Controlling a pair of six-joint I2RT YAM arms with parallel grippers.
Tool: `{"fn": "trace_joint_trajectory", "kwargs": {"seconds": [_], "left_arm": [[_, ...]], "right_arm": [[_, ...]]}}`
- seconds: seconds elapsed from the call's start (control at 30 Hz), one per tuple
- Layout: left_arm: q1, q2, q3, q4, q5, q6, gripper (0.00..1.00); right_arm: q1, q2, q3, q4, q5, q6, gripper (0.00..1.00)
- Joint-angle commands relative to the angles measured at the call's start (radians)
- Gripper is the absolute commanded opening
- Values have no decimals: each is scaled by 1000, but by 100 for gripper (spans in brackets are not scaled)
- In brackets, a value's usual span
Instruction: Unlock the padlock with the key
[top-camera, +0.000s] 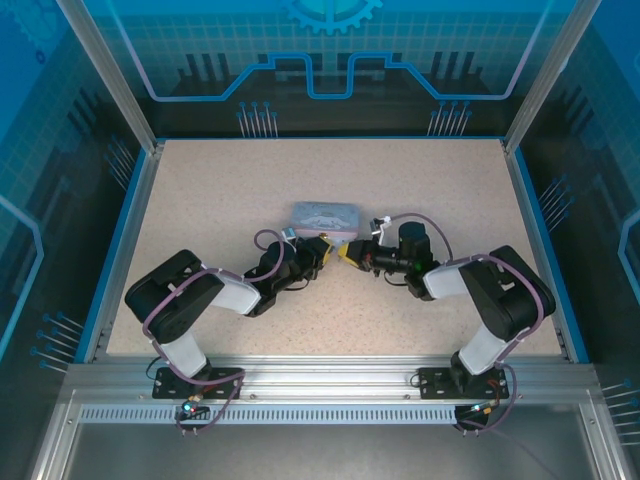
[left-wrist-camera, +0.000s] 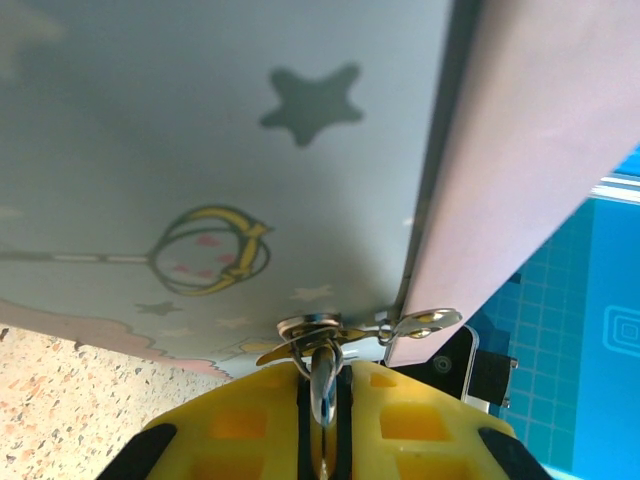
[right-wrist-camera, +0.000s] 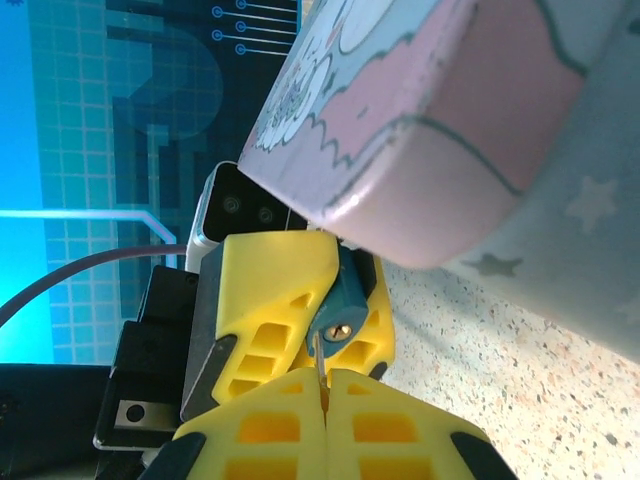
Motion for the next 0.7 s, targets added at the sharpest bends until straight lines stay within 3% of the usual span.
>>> {"fn": "trace_joint_trajectory", "kwargs": {"seconds": [0.0,0.67], "left_arm": [[-8,-23,18,51,20,-7,0],[-7,-31,13,54,18,-11,0]], "right_arm": [[17,-38,-24,-3,5,-1,0],[29,0,24,-24,20,-8,0]]}}
